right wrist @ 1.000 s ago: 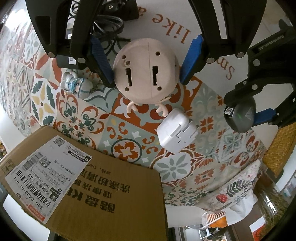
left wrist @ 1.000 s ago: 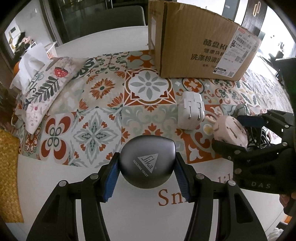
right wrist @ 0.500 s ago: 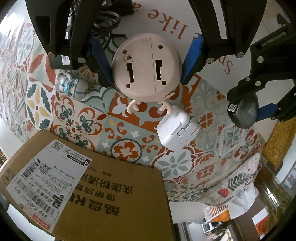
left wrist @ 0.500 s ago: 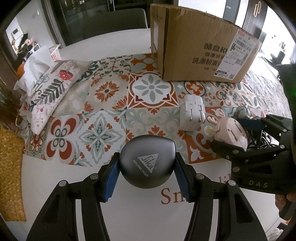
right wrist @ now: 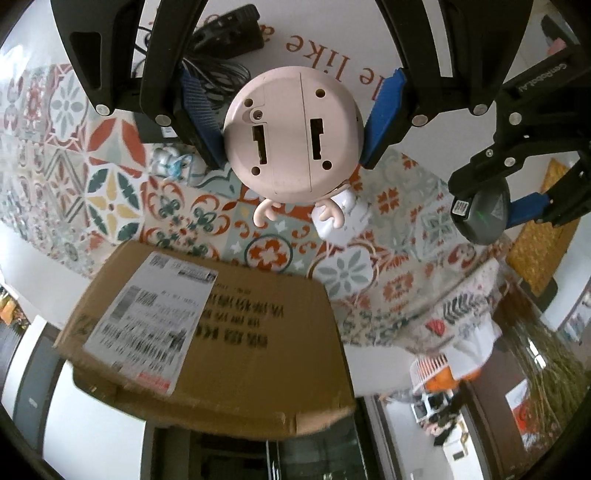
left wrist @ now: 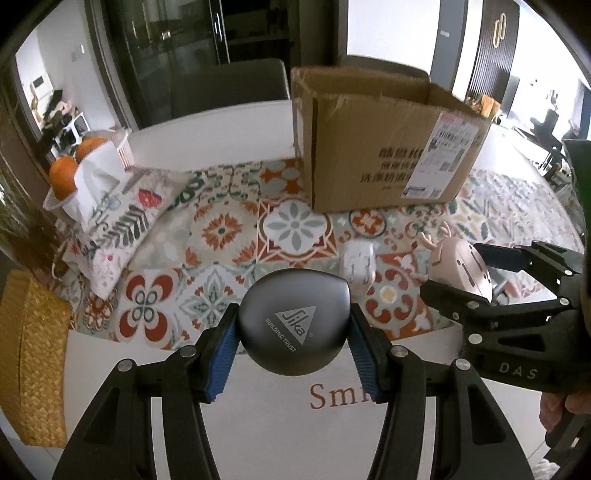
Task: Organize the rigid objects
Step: 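Lift and carry the grey case and pink deer gadget over the cardboard box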
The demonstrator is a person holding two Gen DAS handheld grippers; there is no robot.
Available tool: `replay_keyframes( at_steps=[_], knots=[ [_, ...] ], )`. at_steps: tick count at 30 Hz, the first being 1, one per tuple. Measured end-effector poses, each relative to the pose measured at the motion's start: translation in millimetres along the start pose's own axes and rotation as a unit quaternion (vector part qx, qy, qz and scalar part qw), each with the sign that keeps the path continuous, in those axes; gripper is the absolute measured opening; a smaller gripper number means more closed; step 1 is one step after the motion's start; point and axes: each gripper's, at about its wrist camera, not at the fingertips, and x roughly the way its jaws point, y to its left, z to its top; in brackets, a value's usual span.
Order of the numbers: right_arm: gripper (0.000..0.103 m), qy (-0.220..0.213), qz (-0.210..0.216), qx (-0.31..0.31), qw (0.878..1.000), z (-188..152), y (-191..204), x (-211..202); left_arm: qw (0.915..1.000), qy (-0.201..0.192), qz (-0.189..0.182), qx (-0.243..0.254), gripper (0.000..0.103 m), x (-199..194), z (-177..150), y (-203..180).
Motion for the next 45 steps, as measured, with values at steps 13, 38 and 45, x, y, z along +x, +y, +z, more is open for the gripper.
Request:
replay_keyframes(
  at_steps=[13,38,45],
  knots=[
    [0.074,-0.092,-0.023,0.017,0.995,20.5,-6.7,-64.7,0.9971,-0.073,-0.007,0.02,0.056,-46.7,34.0,-11.9],
    [0.074,-0.207,-0.052,0.051,0.976,64.0,-40.4,-141.2,0.9839,-0.158,-0.06,0.059,0.056,-86.7,113.8,-40.5],
    [0.074,-0.225,-0.056,0.053,0.971,82.5,-48.5,-151.9,0.982,-0.165,-0.071,0.058,0.056,-86.3,134.8,-43.2]
  ],
)
